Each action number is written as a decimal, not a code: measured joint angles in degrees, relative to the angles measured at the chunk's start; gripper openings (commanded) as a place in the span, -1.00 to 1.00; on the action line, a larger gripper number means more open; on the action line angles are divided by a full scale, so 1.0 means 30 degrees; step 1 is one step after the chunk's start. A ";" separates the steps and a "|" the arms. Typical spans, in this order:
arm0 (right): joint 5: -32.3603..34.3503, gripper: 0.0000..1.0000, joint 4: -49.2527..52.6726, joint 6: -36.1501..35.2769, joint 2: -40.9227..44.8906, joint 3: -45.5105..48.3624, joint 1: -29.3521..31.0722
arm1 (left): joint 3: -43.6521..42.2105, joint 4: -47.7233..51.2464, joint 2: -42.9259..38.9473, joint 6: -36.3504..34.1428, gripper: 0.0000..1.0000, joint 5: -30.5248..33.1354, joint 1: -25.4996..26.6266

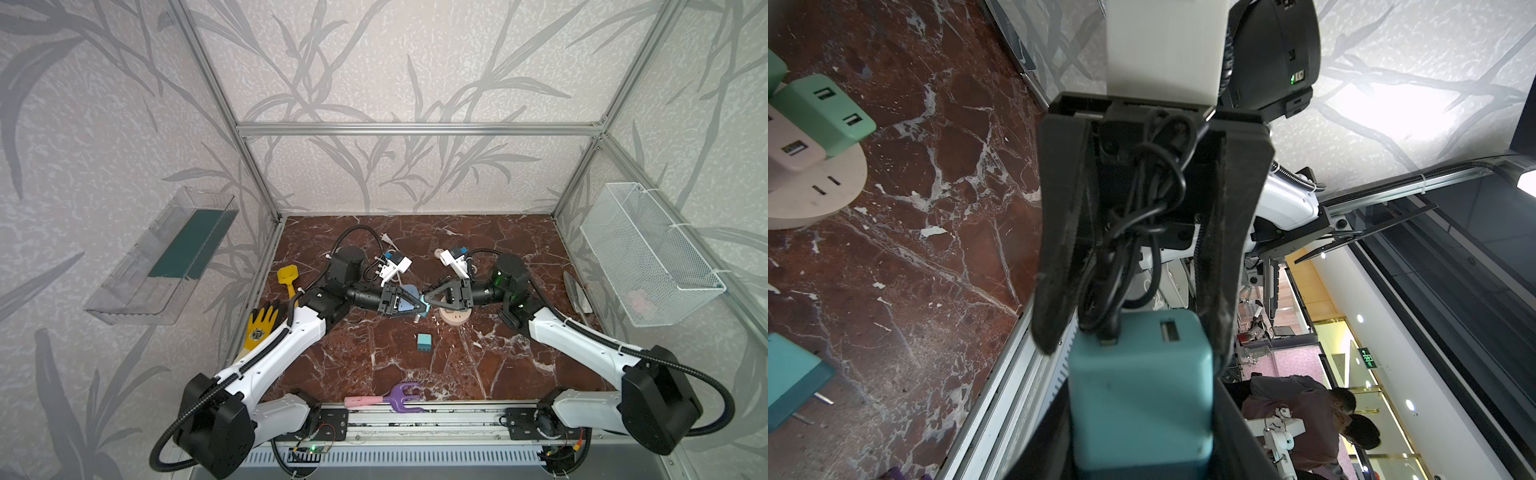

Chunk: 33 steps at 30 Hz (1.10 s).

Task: Insert the plug
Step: 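Close the right gripper on the teal charger while the left gripper holds it, then open the left gripper and withdraw while the right gripper carries the charger away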

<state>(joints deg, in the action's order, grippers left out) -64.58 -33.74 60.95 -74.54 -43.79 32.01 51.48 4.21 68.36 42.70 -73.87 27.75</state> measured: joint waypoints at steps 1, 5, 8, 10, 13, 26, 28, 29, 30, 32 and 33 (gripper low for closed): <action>-0.0007 0.03 -0.0022 0.0036 0.0000 0.0000 0.0015 | 0.0000 0.0000 0.0007 0.0000 -1.00 0.0000 0.0000; -0.0015 0.01 -0.0080 0.0051 0.0000 0.0000 0.0168 | 0.0000 -0.0022 0.0080 0.0000 -1.00 0.0000 0.0000; 0.0000 -0.01 -0.0080 0.0051 0.0000 0.0000 0.0299 | 0.0000 -0.0036 0.0138 0.0007 -1.00 -0.0058 0.0000; 0.0007 -0.05 -0.0087 0.0044 0.0000 0.0000 0.0328 | 0.0000 -0.0044 0.0175 0.0015 -1.00 -0.0102 0.0000; -0.0015 -0.22 -0.0087 0.0007 0.0000 0.0007 0.0372 | 0.0000 -0.0095 0.0219 0.0000 -1.00 -0.0284 0.0000; 0.0372 -1.00 0.1909 -0.1239 0.0160 -0.0051 0.0437 | 0.0933 0.3096 0.0685 -0.2557 0.97 0.0918 0.0066; 0.0809 -1.00 0.3453 -0.2069 0.0335 -0.0175 0.0532 | 0.1982 0.5428 0.0729 -0.3956 0.98 0.2346 0.0066; 0.1107 -1.00 0.4320 -0.2543 0.0430 -0.0291 0.0561 | 0.2579 0.6521 0.0721 -0.4677 0.98 0.3184 0.0066; 0.1362 -1.00 0.4991 -0.2885 0.0481 -0.0408 0.0590 | 0.3045 0.7308 0.0707 -0.5180 0.98 0.3934 0.0058; 0.1982 -1.00 0.6390 -0.3679 0.0539 -0.0787 0.0641 | 0.4014 0.9085 0.0663 -0.6353 0.98 0.6025 -0.0051; 0.2317 -1.00 0.6921 -0.4007 0.0546 -0.0947 0.0648 | 0.4255 0.9683 0.0627 -0.6688 0.98 0.6943 -0.0095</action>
<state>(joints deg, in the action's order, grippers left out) -57.63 -12.97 48.93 -72.90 -46.63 33.95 64.25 33.26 70.24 22.63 -53.04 27.46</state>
